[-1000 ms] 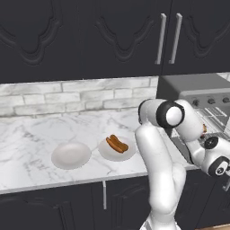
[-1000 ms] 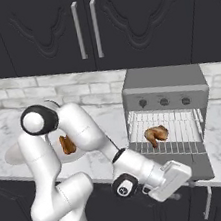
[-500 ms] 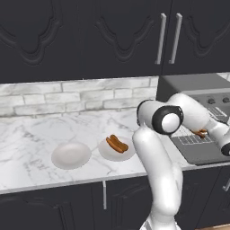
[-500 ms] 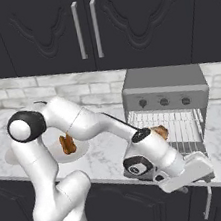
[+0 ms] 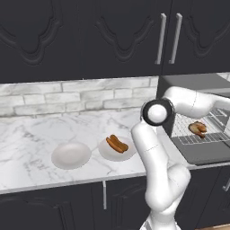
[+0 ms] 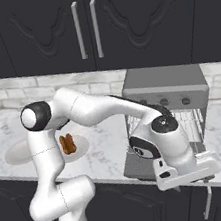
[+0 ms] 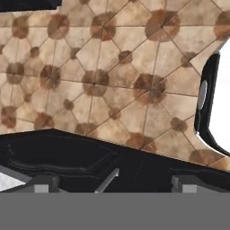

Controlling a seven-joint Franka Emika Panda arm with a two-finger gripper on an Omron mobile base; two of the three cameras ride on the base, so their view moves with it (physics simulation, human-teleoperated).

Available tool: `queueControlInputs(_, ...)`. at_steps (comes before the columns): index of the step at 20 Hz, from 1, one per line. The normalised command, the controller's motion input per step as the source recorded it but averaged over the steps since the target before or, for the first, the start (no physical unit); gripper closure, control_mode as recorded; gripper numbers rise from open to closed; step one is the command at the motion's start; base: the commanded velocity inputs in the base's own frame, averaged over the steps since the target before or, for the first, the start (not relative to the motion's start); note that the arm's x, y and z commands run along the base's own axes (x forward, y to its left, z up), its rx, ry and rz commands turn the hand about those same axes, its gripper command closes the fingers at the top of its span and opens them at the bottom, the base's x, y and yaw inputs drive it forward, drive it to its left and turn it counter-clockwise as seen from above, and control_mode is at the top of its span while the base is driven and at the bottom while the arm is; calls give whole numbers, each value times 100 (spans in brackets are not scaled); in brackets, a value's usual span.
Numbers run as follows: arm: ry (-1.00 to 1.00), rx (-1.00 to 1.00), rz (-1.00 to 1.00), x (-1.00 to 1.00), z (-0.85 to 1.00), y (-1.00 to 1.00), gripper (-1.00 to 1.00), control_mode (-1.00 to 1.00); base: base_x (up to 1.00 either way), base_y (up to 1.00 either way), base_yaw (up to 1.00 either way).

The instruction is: Open the toaster oven door. Place the hotdog bun on the top rack in the toaster oven and place the chicken drumstick on the bottom rack.

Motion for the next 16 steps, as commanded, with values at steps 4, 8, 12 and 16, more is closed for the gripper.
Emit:
queueControlInputs(4, -18, 31, 21, 0, 17, 24, -100, -100, 0, 0, 0)
queueControlInputs(8, -47, 18, 15, 0, 3, 35, -100, -100, 0, 0, 0)
queueControlInputs(12, -64, 6, 8, 0, 0, 55, -100, -100, 0, 0, 0)
queueControlInputs(16, -66, 2, 3, 0, 2, 61, -100, -100, 0, 0, 0)
